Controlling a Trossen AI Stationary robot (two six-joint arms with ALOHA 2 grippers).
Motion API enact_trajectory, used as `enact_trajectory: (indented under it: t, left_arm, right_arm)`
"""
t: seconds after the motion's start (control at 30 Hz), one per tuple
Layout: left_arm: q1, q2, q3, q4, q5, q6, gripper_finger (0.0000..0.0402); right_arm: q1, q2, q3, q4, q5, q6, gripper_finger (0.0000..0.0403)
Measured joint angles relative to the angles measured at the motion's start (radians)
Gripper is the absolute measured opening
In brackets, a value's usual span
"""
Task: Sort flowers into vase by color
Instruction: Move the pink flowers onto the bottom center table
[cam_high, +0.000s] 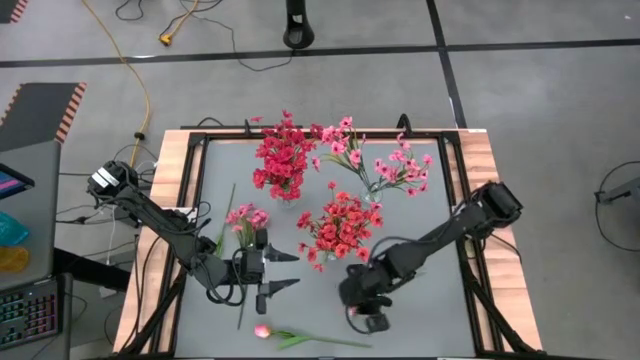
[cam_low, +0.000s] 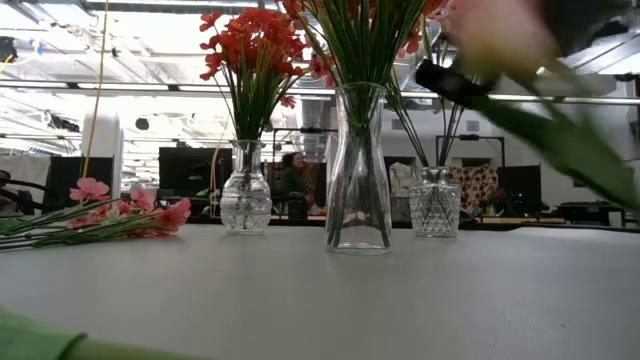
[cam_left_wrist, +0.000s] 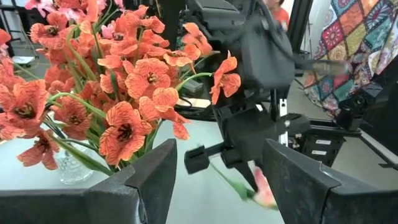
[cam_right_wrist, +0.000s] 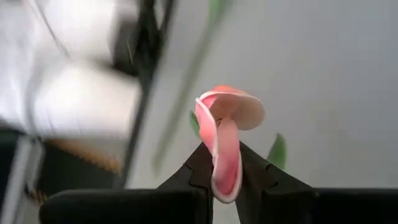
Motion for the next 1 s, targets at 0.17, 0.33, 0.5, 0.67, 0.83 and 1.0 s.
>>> enact_trajectory:
  t: [0.17, 0.33, 0.5, 0.67, 0.83, 1.0]
  left_arm:
    - [-0.004, 0.0, 0.0, -0.001, 0.005, 0.002, 0.0221]
    - [-0.005, 0.0, 0.0, -0.002, 0.006, 0.013, 0.0221]
    - [-0.005, 0.0, 0.0, -0.008, -0.002, 0.04, 0.0221]
    - [-0.006, 0.0, 0.0, -0.011, -0.001, 0.033, 0.0221]
    - [-0.016, 0.0, 0.0, -0.037, -0.001, -0.006, 0.0221]
    - [-0.04, -0.003, 0.0, -0.042, -0.001, -0.007, 0.0221]
  right_arm:
    - [-0.039, 0.002, 0.0, 0.287, 0.002, 0.06, 0.0067]
    - [-0.057, 0.017, 0.0, 0.486, 0.027, 0.055, 0.0067]
    - [-0.055, 0.068, 0.002, 0.626, 0.04, 0.032, 0.0067]
    - [-0.055, 0.123, -0.002, 0.675, 0.032, 0.031, 0.0067]
    - [-0.056, 0.145, 0.0, 0.688, 0.032, 0.029, 0.0072]
    - [-0.055, 0.148, 0.0, 0.699, 0.031, 0.028, 0.0111]
